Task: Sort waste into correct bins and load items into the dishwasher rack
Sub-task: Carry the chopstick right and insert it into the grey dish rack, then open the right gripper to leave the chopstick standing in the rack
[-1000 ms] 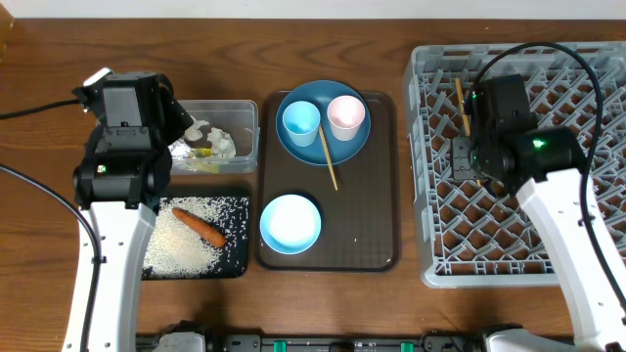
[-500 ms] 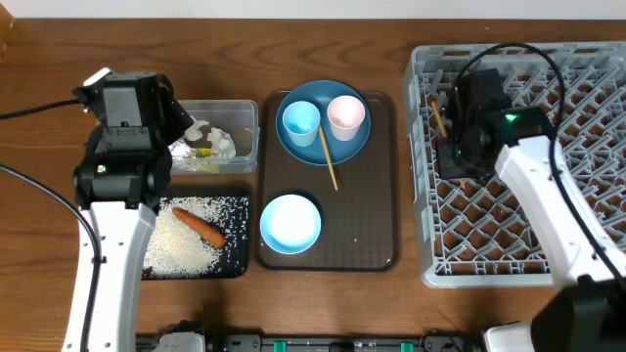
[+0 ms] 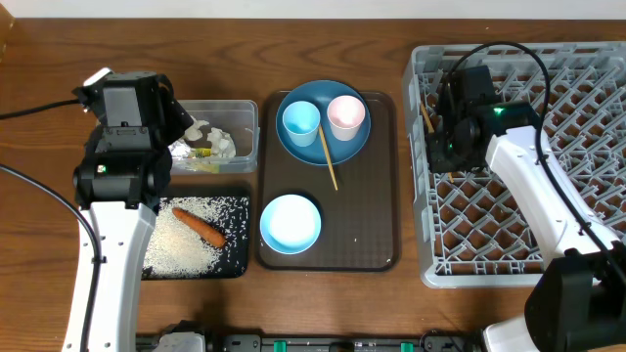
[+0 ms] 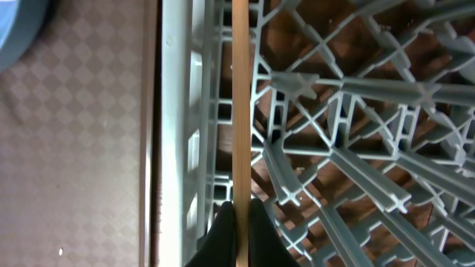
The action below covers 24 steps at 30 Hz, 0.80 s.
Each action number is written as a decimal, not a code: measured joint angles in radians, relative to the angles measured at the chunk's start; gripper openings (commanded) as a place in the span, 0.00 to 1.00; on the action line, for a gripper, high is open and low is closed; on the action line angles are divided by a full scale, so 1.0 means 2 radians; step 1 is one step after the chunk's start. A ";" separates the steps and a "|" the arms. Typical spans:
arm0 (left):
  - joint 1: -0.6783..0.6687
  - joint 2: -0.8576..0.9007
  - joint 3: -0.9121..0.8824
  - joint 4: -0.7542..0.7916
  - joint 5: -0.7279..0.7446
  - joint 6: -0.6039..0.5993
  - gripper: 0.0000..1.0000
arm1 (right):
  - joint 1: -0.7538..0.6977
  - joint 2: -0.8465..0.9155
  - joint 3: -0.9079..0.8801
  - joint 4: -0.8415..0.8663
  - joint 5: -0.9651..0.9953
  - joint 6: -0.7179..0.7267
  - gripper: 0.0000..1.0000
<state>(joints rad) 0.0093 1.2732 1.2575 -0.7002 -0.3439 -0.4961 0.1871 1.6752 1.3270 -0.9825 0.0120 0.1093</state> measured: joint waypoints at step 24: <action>0.000 0.000 0.000 0.000 0.000 0.000 0.98 | 0.001 -0.013 0.000 -0.001 -0.027 0.000 0.36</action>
<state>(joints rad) 0.0093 1.2732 1.2575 -0.7002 -0.3439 -0.4961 0.1883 1.6493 1.3270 -0.9848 -0.0425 0.1093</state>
